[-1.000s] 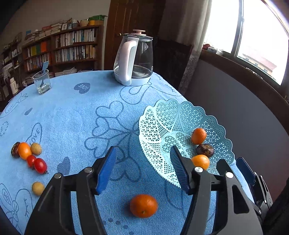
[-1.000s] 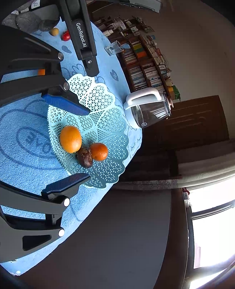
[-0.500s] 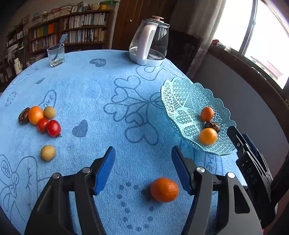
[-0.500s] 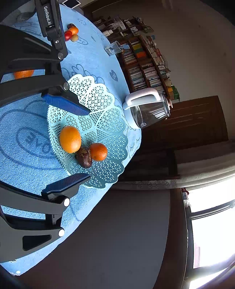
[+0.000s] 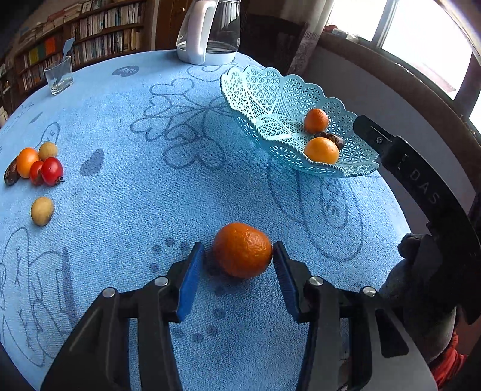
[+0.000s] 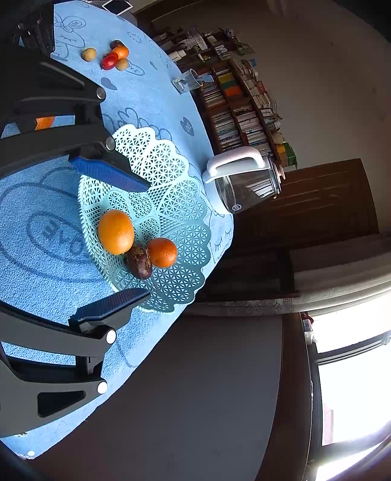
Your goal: Organize fruits
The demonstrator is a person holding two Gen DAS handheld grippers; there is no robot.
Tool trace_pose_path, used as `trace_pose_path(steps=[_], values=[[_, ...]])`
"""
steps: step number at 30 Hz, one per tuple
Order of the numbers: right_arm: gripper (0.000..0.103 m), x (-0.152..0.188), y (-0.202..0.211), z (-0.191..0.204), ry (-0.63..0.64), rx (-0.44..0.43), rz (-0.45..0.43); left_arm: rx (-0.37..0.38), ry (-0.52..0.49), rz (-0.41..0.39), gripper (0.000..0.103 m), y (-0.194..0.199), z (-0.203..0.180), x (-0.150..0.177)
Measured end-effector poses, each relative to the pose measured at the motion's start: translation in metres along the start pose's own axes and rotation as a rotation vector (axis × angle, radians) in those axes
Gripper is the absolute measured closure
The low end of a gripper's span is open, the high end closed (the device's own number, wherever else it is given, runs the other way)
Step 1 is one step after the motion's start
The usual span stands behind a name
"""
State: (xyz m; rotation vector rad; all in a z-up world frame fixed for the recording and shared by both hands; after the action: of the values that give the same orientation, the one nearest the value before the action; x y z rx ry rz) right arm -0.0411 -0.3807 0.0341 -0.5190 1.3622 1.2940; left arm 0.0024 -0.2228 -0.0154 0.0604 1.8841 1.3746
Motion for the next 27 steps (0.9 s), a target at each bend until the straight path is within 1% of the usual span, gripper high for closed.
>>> trace_pose_path(steps=[3,7,12,17,20,24,25,26,27], values=[[0.035,0.000,0.001,0.000,-0.001,0.000,-0.001,-0.001,-0.014,-0.015,0.063,0.002,-0.003,-0.001],[0.035,-0.001,0.002,0.001,-0.003,-0.001,-0.002,-0.012,-0.025,-0.070,0.063,0.015,-0.004,-0.013],[0.035,-0.002,0.002,0.000,-0.007,0.000,-0.004,-0.008,-0.025,-0.147,0.063,0.030,-0.007,-0.044],[0.035,-0.003,0.003,-0.001,-0.018,0.003,-0.012,0.001,-0.050,-0.218,0.063,0.033,-0.022,-0.076],[0.035,-0.003,0.004,-0.002,-0.020,0.016,-0.015,0.016,-0.050,-0.226,0.063,0.027,-0.026,-0.087],[0.035,-0.003,0.003,-0.004,-0.033,0.009,-0.015,0.034,-0.016,-0.218,0.062,0.019,-0.024,-0.095],[0.035,-0.003,0.003,-0.003,-0.029,0.010,-0.017,0.033,-0.013,-0.221,0.061,0.019,-0.023,-0.095],[0.035,-0.003,0.003,-0.002,-0.026,0.010,-0.019,0.033,-0.010,-0.222,0.056,0.018,-0.022,-0.095],[0.035,-0.002,0.004,-0.003,-0.024,0.010,-0.020,0.031,-0.004,-0.224,0.053,0.018,-0.021,-0.096]])
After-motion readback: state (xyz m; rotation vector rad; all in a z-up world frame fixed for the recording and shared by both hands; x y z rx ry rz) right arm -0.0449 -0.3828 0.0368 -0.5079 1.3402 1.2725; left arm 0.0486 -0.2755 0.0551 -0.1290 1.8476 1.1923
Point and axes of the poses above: each gripper's, at about its wrist camera, not at the fingertips, and y roughly against the way its jaws point, z to its left, x to its underside, the point moved 4 cm from there along -y, roughly the way its jaws point, and after that the axes turned 7 degrees about -x, right-handed, at the moved point
